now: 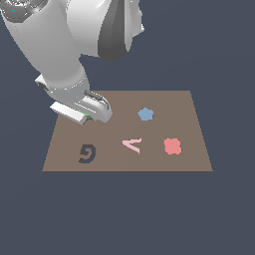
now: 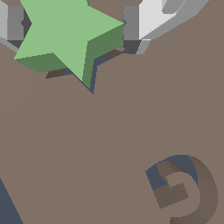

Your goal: Insert a designated object into the corresponding slot on a board.

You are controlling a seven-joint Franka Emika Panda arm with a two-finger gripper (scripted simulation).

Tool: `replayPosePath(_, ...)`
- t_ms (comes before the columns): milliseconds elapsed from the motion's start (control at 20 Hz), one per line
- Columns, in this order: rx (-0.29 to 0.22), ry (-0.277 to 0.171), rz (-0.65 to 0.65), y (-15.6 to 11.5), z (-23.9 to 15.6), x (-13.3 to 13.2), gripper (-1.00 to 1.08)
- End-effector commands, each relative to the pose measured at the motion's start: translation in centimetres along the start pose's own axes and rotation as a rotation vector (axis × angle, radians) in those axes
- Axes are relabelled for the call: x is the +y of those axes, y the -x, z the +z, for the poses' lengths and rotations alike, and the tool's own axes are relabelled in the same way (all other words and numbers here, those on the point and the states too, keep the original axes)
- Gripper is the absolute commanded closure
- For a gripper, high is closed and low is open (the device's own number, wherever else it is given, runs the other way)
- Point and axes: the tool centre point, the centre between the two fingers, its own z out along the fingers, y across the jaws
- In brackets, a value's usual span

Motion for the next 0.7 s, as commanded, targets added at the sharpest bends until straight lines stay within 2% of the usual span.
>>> replayPosePath(0,0.000,0.001,-0.002,-0.02,0.47,-0.04,1.08)
replayPosePath(150,0.000,0.001,-0.004,-0.05,0.84,-0.06,1.08)
replayPosePath(200,0.000,0.001,-0.004,-0.05,0.84,-0.06,-0.92)
replayPosePath(650,0.000,0.001,-0.004,-0.05,0.84,-0.06,-0.92)
